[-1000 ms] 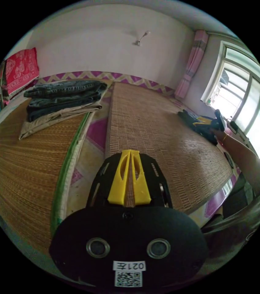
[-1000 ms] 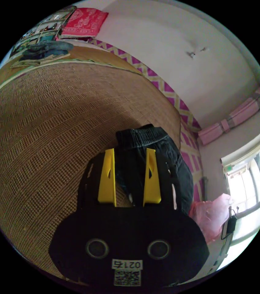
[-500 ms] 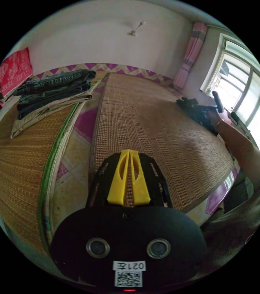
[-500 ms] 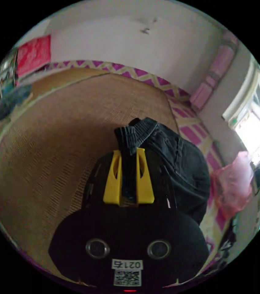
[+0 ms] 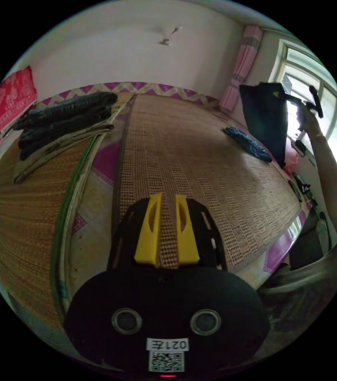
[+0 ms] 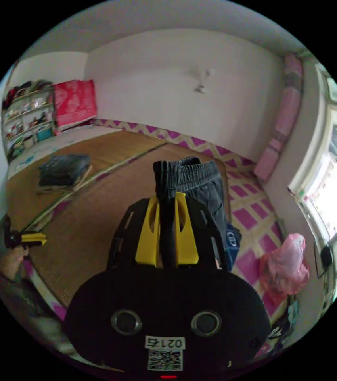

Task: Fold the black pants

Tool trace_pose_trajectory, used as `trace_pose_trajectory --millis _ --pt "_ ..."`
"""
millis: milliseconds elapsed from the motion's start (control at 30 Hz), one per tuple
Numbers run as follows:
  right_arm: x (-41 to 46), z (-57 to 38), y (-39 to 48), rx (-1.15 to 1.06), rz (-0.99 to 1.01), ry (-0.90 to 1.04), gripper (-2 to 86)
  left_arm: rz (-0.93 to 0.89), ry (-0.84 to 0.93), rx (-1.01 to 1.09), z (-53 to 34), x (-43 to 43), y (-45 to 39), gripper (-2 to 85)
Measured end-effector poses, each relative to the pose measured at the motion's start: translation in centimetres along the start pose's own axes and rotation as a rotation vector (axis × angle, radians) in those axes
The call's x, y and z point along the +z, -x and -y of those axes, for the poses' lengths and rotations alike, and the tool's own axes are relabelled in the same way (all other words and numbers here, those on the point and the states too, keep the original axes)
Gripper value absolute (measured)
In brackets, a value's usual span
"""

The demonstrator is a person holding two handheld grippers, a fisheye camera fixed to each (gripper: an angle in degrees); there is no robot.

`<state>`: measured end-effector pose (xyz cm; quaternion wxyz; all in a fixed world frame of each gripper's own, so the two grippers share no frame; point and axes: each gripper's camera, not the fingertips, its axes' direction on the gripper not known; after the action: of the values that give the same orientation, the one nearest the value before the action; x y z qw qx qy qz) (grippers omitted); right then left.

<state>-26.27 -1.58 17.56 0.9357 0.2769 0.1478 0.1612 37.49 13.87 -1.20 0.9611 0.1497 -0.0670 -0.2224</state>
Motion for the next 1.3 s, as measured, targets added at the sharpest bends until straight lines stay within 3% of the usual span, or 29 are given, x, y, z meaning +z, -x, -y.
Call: trace_pose_trajectory --millis 133,267,433,700,800,1000,1133,1300 --pt "1.2 -1.2 16.6 -0.181 0.287 0.045 5.9 -0.043 -0.061 -0.033 -2.0 -2.9 -1.5 9.8" --pt "8.9 -6.8 28.9 -0.220 0.547 0.235 5.3 -0.037 -0.125 -0.135 -5.4 -5.2 -1.0 0.4" --pt "4.0 -8.9 30.3 -0.260 0.392 0.133 6.6 0.024 -0.104 -0.128 -8.1 -6.4 -1.9 -0.7" --pt "-0.2 -7.1 27.2 -0.272 0.437 0.162 11.2 -0.026 -0.124 -0.147 -9.0 -5.6 -4.6 -1.0" --pt "-0.7 -5.7 23.7 -0.195 0.498 0.186 11.1 -0.037 -0.119 -0.139 -8.9 -4.9 -5.8 -1.0" --pt "-2.0 -3.3 9.6 0.187 0.786 0.142 6.1 -0.069 -0.112 -0.149 -8.0 -3.1 -7.6 -1.0" --pt "-6.3 -2.9 -7.3 0.520 0.959 -0.033 5.2 -0.088 -0.098 -0.127 -6.3 -1.3 -9.3 -0.8" --pt "-13.2 -6.4 -30.5 0.873 0.913 -0.238 4.6 -0.079 -0.076 -0.122 -3.3 1.9 -11.1 0.4"
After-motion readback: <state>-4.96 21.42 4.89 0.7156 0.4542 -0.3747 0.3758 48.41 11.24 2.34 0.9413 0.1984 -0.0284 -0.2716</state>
